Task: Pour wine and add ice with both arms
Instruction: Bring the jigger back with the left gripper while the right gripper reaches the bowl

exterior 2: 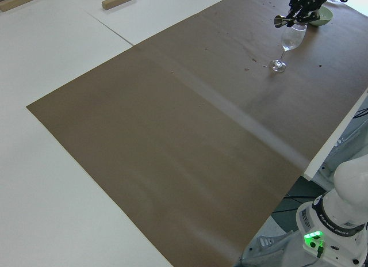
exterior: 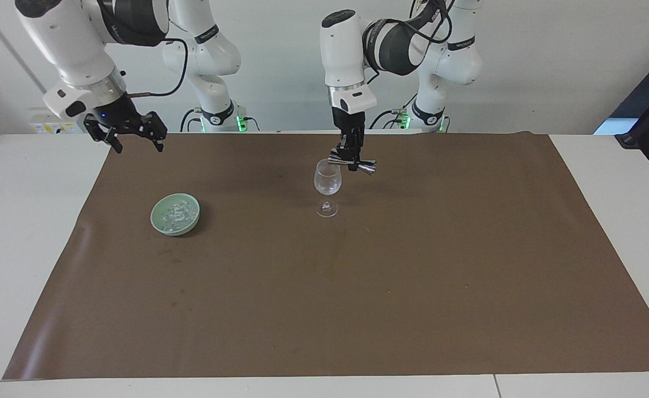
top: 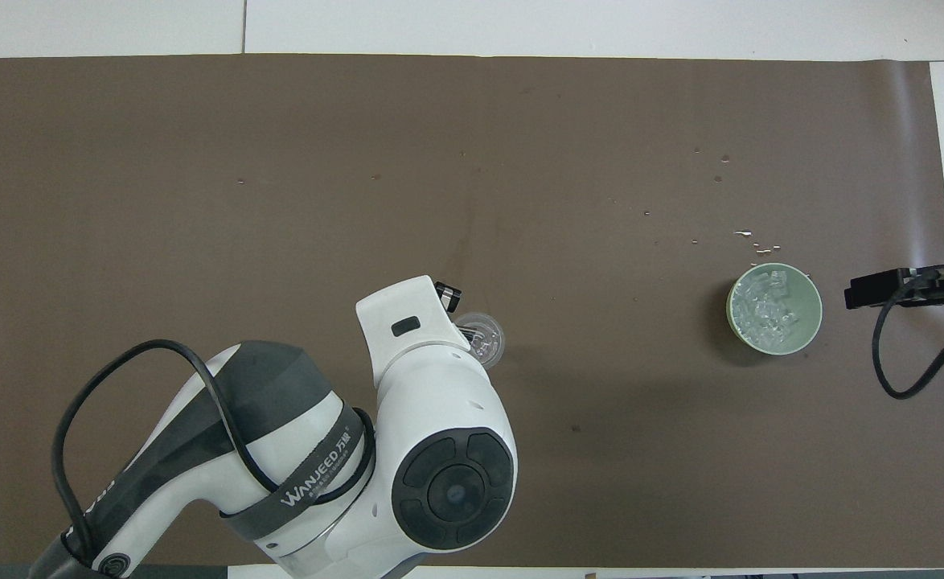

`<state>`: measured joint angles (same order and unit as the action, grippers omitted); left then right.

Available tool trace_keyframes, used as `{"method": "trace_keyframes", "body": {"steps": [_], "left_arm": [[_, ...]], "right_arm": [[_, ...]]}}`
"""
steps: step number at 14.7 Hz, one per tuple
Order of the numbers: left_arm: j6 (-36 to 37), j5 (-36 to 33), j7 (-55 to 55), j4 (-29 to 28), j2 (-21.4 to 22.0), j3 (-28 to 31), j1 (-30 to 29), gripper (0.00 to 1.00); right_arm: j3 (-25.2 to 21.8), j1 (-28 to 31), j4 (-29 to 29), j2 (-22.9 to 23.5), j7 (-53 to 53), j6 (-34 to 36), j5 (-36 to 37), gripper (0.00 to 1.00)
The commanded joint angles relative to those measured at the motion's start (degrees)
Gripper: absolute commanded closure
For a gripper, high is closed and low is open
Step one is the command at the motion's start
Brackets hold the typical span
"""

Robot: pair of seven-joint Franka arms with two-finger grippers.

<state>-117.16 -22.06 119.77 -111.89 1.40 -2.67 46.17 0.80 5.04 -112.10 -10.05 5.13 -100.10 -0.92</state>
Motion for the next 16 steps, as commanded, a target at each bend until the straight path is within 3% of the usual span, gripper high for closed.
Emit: {"method": "trace_keyframes", "body": {"steps": [1,3,9,13,16], "left_arm": [[1.05,-1.41,1.70,1.93,-0.52,0.12,0.15,1.00],[1.23,-0.18,1.35,4.30,-1.66,0.64,-0.99,1.00],[-2.02,20.18,-6.98,4.05,-1.40,0.74,-9.33,1.00],[-1.94,40.11,-24.00,3.52,-1.58,0.74,-18.89,1.00],[-2.02,55.77,-39.13,-1.73,0.52,0.74,-27.42,1.00]], "right_arm": [[0.17,0.32,-8.56,-2.08,1.37,-7.90,-1.36,0.00],[0.17,0.32,-10.68,0.63,1.89,-11.42,-1.54,0.05],[0.17,-0.03,-15.68,7.94,1.72,-25.30,-2.86,0.19],[0.08,0.14,-16.31,11.10,1.54,-28.49,-2.86,0.27],[0.08,0.49,-18.24,11.19,0.50,-28.93,-2.86,0.34]]}}
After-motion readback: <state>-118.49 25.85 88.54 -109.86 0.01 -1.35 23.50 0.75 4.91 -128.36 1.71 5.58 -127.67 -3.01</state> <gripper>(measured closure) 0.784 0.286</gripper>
